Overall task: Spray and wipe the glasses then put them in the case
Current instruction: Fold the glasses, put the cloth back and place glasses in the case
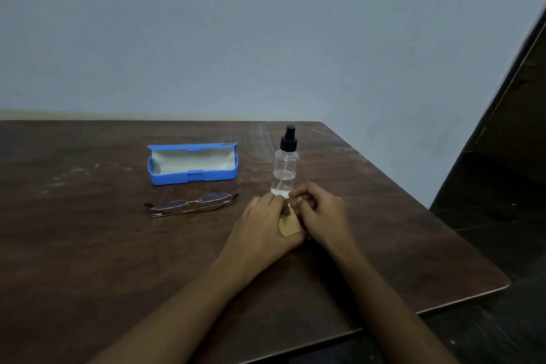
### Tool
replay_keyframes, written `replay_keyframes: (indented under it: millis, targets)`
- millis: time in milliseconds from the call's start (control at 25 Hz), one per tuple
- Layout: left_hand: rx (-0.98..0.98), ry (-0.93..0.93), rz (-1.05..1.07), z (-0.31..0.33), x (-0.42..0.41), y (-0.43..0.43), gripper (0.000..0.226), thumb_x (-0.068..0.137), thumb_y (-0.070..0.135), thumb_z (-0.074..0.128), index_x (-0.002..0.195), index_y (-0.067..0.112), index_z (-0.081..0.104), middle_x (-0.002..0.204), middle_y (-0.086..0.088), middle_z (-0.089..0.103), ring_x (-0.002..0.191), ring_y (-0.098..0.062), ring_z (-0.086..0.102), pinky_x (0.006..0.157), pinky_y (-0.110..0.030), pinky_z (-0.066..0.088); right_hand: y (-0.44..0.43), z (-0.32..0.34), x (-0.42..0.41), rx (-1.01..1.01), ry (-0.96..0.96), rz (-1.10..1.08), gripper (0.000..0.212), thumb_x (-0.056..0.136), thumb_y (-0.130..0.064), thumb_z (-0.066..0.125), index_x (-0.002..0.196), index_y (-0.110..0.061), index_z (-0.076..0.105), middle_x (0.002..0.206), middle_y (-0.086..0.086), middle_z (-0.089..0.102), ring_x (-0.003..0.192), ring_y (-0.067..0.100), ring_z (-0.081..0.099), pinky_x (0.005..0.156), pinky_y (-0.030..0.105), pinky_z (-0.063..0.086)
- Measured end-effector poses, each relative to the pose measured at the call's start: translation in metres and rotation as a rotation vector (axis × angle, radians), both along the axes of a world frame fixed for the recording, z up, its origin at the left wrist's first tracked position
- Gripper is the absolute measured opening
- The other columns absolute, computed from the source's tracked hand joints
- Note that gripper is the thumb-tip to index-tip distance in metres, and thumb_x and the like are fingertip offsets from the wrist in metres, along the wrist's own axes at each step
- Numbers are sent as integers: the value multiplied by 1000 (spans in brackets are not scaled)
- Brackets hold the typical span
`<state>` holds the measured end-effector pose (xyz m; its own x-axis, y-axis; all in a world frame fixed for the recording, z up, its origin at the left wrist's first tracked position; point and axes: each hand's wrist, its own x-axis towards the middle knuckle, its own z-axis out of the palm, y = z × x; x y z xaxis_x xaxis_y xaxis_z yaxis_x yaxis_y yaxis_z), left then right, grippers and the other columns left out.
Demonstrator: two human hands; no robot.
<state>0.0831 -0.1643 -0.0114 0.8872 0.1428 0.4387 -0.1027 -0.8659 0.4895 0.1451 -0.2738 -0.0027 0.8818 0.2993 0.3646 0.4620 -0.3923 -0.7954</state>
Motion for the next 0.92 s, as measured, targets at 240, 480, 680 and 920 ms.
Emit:
replay_keyframes:
  millis: [240, 480, 680, 920]
  targets:
    - [19, 13, -9, -1, -1, 0, 31, 73, 42, 62, 87, 17, 48, 93, 4, 50, 87, -13, 43, 72, -22, 30, -2, 1, 1, -12, 8, 48, 30, 76, 8, 48, 81, -12, 70, 72, -7, 63, 62, 1, 57, 62, 18, 47]
    - [-112, -49, 11, -1, 0, 4, 9, 78, 23, 58, 78, 13, 58, 88, -2, 59, 86, -17, 55, 73, -27, 39, -5, 3, -1, -15, 45, 106, 50, 74, 10, 46, 66, -35, 64, 67, -15, 61, 59, -1, 54, 59, 12, 42]
    - [-407, -71, -5, 6, -2, 9, 8, 82, 15, 57, 78, 9, 61, 74, 2, 63, 66, 0, 56, 58, -10, 40, -4, 2, 0, 45, 78, 174, 45, 77, 12, 46, 83, -26, 68, 79, -13, 62, 75, 3, 58, 73, 22, 47]
    - [-724, -66, -41, 17, -4, 17, 16, 90, 15, 47, 75, 17, 52, 67, 8, 51, 63, 0, 48, 57, -13, 36, -3, -7, 9, -152, -10, 181, 27, 78, -5, 64, 102, -17, 67, 97, -3, 64, 96, 20, 57, 80, 25, 47]
